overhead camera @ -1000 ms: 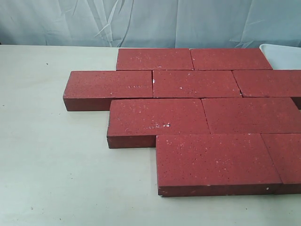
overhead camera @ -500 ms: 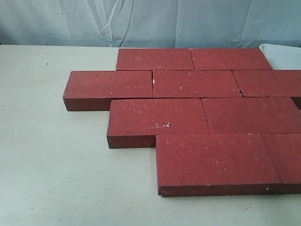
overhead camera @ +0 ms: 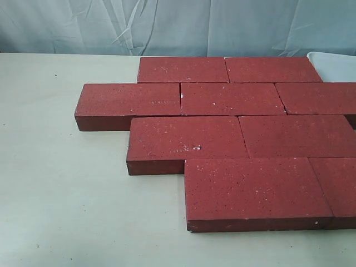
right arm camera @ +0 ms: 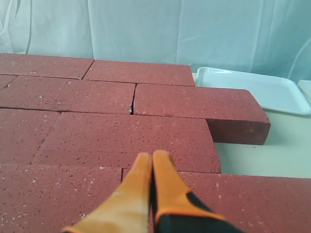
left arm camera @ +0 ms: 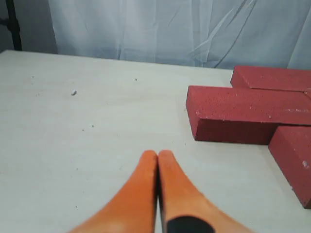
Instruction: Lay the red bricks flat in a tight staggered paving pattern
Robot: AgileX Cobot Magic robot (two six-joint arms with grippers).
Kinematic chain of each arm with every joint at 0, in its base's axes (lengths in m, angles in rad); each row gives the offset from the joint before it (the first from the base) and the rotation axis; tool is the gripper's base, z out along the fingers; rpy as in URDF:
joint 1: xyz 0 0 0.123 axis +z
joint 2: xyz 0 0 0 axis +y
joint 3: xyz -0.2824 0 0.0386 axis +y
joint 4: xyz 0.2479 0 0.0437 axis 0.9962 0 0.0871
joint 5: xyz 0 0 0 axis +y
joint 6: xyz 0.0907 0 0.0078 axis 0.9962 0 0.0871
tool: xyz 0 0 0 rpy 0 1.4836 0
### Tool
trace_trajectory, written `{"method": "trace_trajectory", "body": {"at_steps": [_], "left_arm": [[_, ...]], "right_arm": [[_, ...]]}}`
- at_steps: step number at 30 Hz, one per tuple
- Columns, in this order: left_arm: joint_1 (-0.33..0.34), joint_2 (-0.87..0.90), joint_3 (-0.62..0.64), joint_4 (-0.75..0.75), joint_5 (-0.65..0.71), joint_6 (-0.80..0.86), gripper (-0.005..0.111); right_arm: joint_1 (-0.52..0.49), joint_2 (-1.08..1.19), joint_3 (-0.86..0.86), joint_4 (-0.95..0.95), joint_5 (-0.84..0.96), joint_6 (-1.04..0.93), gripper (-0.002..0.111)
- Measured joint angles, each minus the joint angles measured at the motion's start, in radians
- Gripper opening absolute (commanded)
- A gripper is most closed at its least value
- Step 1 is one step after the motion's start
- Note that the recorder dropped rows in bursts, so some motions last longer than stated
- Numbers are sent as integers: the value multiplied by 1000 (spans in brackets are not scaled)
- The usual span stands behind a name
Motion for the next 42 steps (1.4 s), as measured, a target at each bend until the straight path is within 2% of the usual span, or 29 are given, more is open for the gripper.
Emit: {"method": "trace_trajectory", "body": {"at_steps": [17,28,42], "left_arm": [[0,0,29,-14,-11,2,0],[0,0,29,-107,-17,100,0],[0,0,29,-55,-19,75,0]], "right_arm": [[0,0,0,0,0,0,-1],[0,0,0,0,0,0,-1],[0,0,0,0,0,0,-1]]}}
